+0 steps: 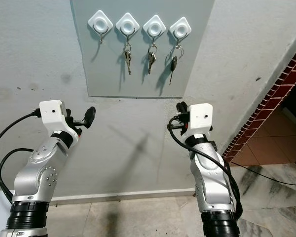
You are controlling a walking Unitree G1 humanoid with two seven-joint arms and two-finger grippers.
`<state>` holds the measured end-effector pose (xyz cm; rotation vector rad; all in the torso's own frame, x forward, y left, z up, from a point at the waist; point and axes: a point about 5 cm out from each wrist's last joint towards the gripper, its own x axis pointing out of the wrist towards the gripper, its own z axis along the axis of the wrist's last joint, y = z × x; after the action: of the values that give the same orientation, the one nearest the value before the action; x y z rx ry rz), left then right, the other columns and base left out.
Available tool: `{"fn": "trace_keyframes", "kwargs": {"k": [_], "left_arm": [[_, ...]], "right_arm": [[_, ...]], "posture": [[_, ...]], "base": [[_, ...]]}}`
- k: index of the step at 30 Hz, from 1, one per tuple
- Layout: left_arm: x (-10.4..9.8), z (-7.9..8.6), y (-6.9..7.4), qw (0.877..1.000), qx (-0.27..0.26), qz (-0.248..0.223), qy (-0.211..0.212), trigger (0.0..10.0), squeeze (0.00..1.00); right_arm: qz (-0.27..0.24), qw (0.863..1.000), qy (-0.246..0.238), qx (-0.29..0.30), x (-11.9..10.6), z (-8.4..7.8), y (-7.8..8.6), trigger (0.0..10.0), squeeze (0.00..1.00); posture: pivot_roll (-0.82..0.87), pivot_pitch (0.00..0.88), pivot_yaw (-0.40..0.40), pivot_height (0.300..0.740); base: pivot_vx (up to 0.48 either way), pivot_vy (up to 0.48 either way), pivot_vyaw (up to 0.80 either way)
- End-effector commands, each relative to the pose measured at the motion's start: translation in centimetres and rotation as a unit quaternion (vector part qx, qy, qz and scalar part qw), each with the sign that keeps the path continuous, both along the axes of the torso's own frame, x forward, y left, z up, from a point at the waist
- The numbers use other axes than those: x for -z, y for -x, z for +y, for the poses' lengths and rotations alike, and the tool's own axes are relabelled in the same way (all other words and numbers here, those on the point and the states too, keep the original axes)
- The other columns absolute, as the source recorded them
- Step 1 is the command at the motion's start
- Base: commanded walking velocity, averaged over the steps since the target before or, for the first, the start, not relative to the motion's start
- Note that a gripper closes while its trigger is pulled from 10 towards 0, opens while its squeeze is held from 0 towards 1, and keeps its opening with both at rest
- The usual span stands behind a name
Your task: Hang keys on a hook
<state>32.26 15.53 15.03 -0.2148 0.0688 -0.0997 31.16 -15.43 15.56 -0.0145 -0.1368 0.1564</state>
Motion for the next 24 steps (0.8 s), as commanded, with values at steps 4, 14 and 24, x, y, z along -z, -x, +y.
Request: {"fn": "trace_keyframes", "kwargs": {"k": [4, 14, 24], "left_arm": [[-0.02, -0.15, -0.24, 1.000, 0.009, 0.003, 0.002, 10.0, 0.00], [0.01, -0.05, -0.25, 1.000, 0.010, 0.004, 0.002, 10.0, 0.00], [-0.01, -0.09, -0.30, 1.000, 0.011, 0.004, 0.002, 10.0, 0.00]], "right_arm": [[-0.004, 1.000, 0.000, 0.010, -0.56, -0.14, 0.41, 10.0, 0.00], [0.004, 1.000, -0.004, 0.010, -0.50, 0.01, 0.78, 10.0, 0.00], [0.009, 1.000, -0.006, 0.008, -0.42, 0.12, 0.91, 10.0, 0.00]], "posture": [[-0.03, 0.016, -0.041, 0.740], [-0.03, 0.016, -0.042, 0.740], [-0.03, 0.016, -0.040, 0.740]], "base": [[0.000, 0.000, 0.00], [0.000, 0.167, 0.00], [0.000, 0.366, 0.00]]}}
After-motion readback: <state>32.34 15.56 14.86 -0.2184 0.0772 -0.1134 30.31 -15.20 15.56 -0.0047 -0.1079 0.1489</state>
